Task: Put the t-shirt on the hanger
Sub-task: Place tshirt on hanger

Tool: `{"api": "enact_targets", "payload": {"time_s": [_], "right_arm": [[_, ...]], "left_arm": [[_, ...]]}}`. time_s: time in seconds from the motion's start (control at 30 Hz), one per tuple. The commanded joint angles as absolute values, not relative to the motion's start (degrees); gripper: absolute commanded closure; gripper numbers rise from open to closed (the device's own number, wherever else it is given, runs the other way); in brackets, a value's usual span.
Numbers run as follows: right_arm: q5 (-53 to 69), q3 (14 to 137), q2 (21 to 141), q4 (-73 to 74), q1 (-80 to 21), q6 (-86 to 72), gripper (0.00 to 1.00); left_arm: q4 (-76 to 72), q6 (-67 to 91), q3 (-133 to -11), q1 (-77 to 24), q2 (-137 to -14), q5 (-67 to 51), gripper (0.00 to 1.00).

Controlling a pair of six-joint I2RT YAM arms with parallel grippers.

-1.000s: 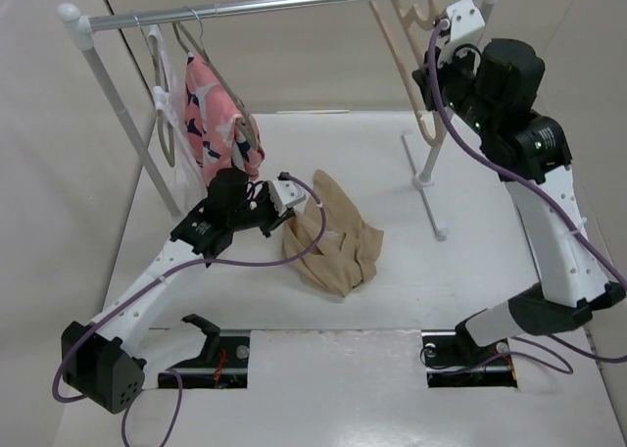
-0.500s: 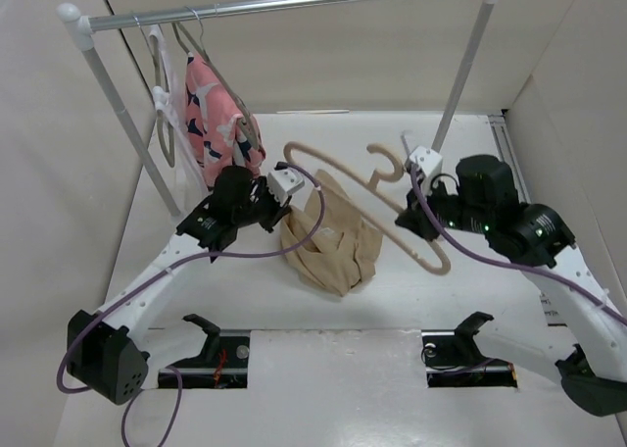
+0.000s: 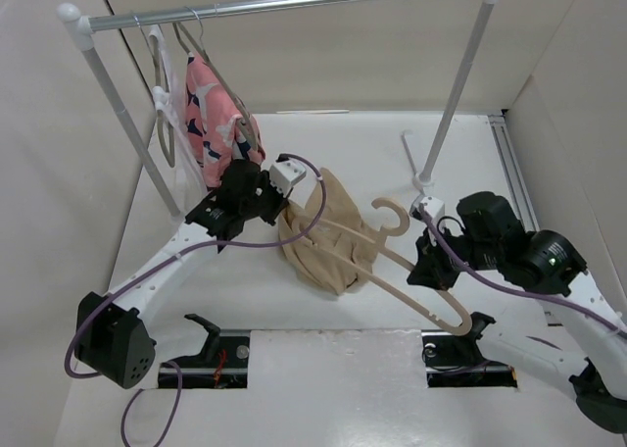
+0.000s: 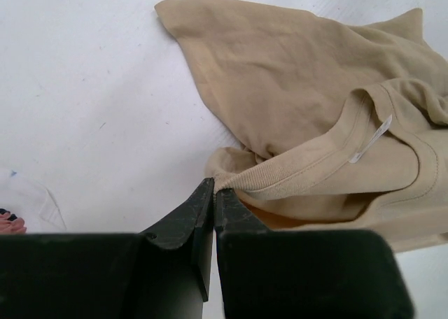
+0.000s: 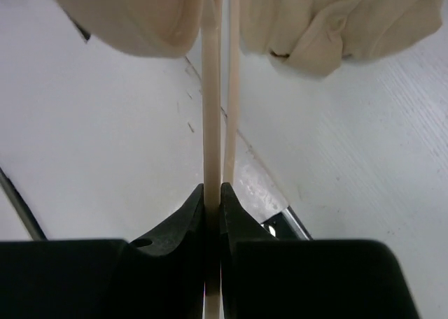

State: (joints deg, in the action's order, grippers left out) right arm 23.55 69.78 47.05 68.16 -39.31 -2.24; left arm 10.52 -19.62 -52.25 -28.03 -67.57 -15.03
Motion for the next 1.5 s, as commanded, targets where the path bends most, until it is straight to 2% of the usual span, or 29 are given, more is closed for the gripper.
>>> {"api": "enact_targets", "payload": {"time_s": [0.0, 0.27, 0.63, 0.77, 0.97, 1.2, 1.3, 1.33, 1.4, 1.43, 1.47], "right_arm": [[21.7, 69.1, 47.5, 66.4, -40.0, -3.8, 1.0], [15.5, 70.8, 53.6, 59.2, -40.5, -2.4, 1.0], [18.7, 69.8, 57.7, 54.3, -47.7, -0.8, 1.0], [12.1, 69.8, 57.2, 52.1, -48.3, -2.6, 1.0], [-7.6, 72.6, 63.4, 47.5, -48.3, -8.3, 1.0], [-11.8, 74.8, 68.9, 34.6, -48.3, -3.2, 1.0], [-11.3, 73.7, 67.9, 28.9, -48.8, 0.3, 1.0], [-10.4, 70.8, 65.6, 27.3, -48.8, 2.5, 1.0], [-6.9, 66.7, 62.1, 22.5, -48.8, 4.9, 1.0], [-6.0, 62.3, 58.3, 21.4, -48.8, 6.6, 1.0], [-6.0, 60.1, 56.4, 20.5, -48.8, 6.6, 1.0]], "left_arm": [[9.0, -20.0, -55.1, -28.1, -66.5, -15.8, 1.0], [11.5, -21.8, -55.1, -28.1, -64.7, -20.2, 1.0], [7.1, -19.8, -57.6, -28.1, -65.3, -23.7, 1.0], [11.5, -19.7, -61.5, -28.1, -65.8, -25.9, 1.0], [19.8, -16.1, -70.3, -28.1, -65.8, -34.4, 1.0], [22.5, -15.8, -72.8, -32.9, -65.8, -38.8, 1.0], [23.7, -17.8, -72.8, -33.4, -65.8, -41.8, 1.0], [23.7, -18.4, -72.8, -33.4, -65.8, -41.8, 0.97], [23.7, -18.9, -72.8, -33.4, -65.8, -38.3, 0.72], [22.9, -18.9, -73.3, -33.4, -65.8, -36.9, 0.55], [21.5, -20.5, -73.3, -33.4, -65.2, -34.4, 0.5]]}}
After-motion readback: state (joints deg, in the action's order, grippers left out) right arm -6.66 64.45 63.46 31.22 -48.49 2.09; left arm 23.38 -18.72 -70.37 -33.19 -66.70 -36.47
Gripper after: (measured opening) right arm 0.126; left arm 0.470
